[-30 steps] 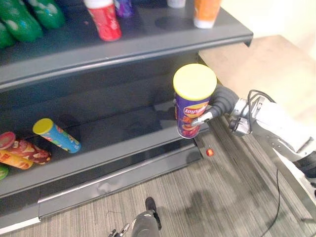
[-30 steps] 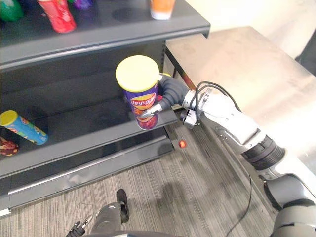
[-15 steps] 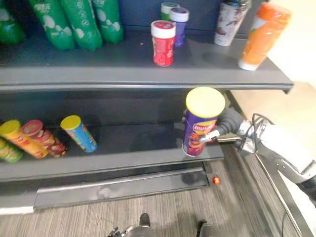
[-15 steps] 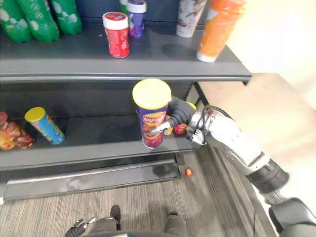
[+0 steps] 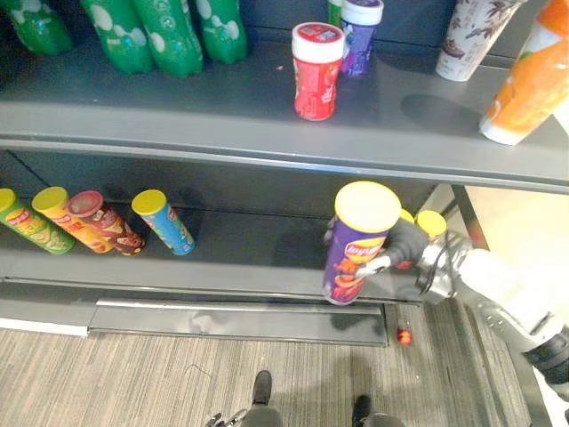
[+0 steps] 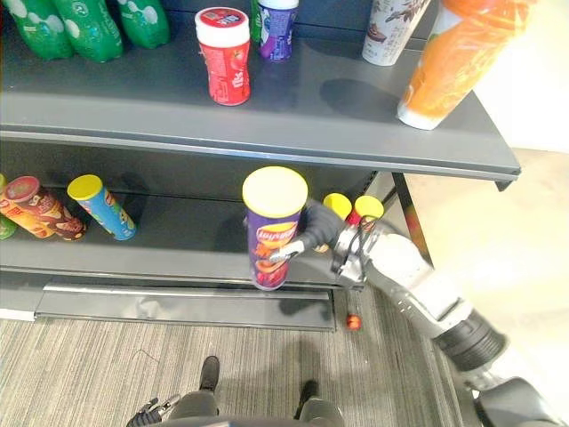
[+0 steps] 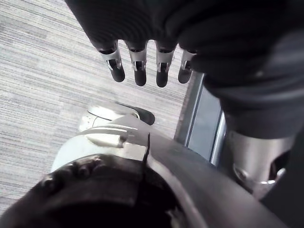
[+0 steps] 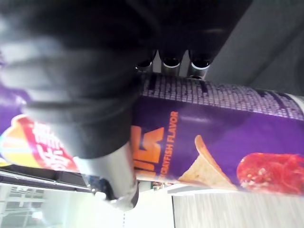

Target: Put the gum and the chips on the shelf.

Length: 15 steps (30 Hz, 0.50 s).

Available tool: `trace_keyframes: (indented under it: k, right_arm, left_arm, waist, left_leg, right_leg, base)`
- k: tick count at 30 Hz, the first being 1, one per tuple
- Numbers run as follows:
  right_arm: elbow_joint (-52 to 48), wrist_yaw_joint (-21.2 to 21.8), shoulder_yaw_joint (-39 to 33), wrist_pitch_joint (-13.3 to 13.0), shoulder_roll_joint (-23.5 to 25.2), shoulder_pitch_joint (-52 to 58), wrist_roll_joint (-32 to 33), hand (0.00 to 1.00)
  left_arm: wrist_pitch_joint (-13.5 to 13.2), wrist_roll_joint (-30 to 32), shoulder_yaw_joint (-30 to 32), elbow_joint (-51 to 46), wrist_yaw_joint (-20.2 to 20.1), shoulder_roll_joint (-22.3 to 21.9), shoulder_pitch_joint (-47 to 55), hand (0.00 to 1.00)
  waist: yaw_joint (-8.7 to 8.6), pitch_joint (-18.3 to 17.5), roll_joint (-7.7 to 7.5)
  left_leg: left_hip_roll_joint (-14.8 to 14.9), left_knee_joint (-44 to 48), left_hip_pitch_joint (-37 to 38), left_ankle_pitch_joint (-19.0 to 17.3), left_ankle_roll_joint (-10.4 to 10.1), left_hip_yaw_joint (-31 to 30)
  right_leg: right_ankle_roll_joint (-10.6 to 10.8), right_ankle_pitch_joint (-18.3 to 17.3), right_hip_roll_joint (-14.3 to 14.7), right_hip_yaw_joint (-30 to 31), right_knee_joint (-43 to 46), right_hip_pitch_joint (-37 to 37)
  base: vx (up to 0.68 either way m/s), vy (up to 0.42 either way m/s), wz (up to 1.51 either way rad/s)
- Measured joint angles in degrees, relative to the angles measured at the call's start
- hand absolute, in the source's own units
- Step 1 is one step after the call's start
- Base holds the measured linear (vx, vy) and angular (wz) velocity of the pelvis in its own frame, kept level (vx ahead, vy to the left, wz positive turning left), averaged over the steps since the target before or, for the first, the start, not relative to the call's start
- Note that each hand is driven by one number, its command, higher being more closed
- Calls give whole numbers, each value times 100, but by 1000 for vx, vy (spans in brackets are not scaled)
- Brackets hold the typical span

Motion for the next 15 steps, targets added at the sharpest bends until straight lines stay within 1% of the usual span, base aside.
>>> trace_keyframes:
  k: [1, 2, 3, 4, 5, 6, 7, 9, 10, 11, 12, 13, 14, 15]
  right_arm:
    - [26, -4, 136, 9, 106, 22, -4, 100]
    - [158, -4, 379, 19, 351, 32, -12, 100]
    - [262, 1, 481, 27, 475, 33, -14, 100]
    - [509, -10, 640, 57, 706, 33, -28, 100]
    - [770, -17, 662, 120, 900, 17, -74, 100]
    - [927, -32, 662, 133, 986, -21, -117, 100]
    - [1436, -197, 637, 144, 1268, -225, -270, 100]
    - [1813, -338, 556, 142, 1482, -374, -359, 100]
    - [2130, -504, 442, 138, 1706, -484, -484, 100]
    - [2423, -666, 285, 135, 1937, -583, -635, 100]
    - [2558, -724, 209, 134, 2060, -637, -720, 100]
    - [2738, -853, 100, 130, 2235, -731, -829, 100]
    - [2980, -1063, -63, 113, 2477, -888, -1064, 100]
    - [3093, -1180, -164, 78, 2590, -971, -1266, 100]
  left_arm:
    - [1, 10, 0, 17, 1, 2, -16, 0]
    - [1, 21, 0, 28, 3, 1, -23, 0]
    - [1, 21, 0, 26, 5, 0, -30, 0]
    - [2, 17, 0, 23, 9, 1, -68, 0]
    - [3, 16, 1, 19, 9, 3, -137, 0]
    - [2, 9, 1, 3, 10, 2, -175, 0]
    - [2, -49, 1, -62, 16, 3, -239, 0]
    - [3, -80, 0, -88, 22, 5, -303, 0]
    - [2, -241, -8, -96, 43, 3, -353, 0]
    - [2, -326, -6, -108, 79, -7, -397, 0]
    - [5, -405, -10, -116, 99, -12, -401, 0]
    - [5, -462, -9, -161, 150, -25, -400, 0]
    - [3, -482, -9, -219, 212, -30, -400, 0]
    - [2, -481, -11, -240, 252, -36, -400, 0]
  waist:
    - [14, 0, 0]
    - [35, 1, 0]
    - [52, 3, 2]
    - [91, 7, 5]
    - [164, 12, -6]
    - [191, 24, -9]
    - [282, 147, -29]
    - [343, 274, -40]
    - [442, 369, -41]
    - [495, 453, -48]
    - [505, 480, -42]
    - [541, 581, -39]
    - [630, 712, -46]
    - [652, 721, -43]
  left_leg:
    - [2, -1, -3, -5, 7, -5]
    - [3, -1, -15, -15, 24, -18]
    - [2, -1, -26, -18, 35, -35]
    - [-7, 3, -88, -2, 42, -124]
    - [-15, 30, -235, 13, 31, -213]
    - [-19, 45, -321, 21, 26, -284]
    - [-25, 45, -495, 100, -10, -455]
    - [-24, 50, -578, 145, -7, -542]
    - [-28, 43, -679, 190, -16, -639]
    - [-30, 41, -770, 232, -33, -718]
    - [-33, 40, -825, 252, -36, -768]
    - [-36, 37, -839, 265, -32, -808]
    - [-47, 41, -853, 274, -36, -836]
    - [-69, 48, -928, 288, -41, -892]
  right_leg:
    - [0, 0, 1, -6, 2, 0]
    - [1, -1, 1, -20, 11, -5]
    - [6, -6, -1, -35, 20, -8]
    - [22, -33, -9, -111, 34, -24]
    - [18, -59, -20, -190, 52, -119]
    - [6, -66, -21, -244, 70, -163]
    - [-33, -91, -32, -368, 168, -293]
    - [-38, -95, -32, -448, 242, -340]
    - [-36, -105, -40, -535, 275, -409]
    - [-37, -124, -51, -585, 347, -491]
    - [-45, -133, -52, -630, 372, -518]
    - [-55, -142, -55, -669, 406, -513]
    - [-37, -182, -82, -686, 471, -547]
    - [-38, -223, -107, -725, 538, -618]
  base:
    - [-40, 5, 8]
    - [-34, -2, 6]
    - [-48, -7, 15]
    - [-61, -8, 28]
    - [-75, -5, 34]
    - [-96, -5, 49]
    - [-88, -7, 38]
    - [-74, -17, 33]
    - [-74, -22, 32]
    - [-65, -28, 32]
    - [-29, -22, 25]
    - [-7, -34, 20]
    - [-4, -27, 21]
    - [-11, -26, 18]
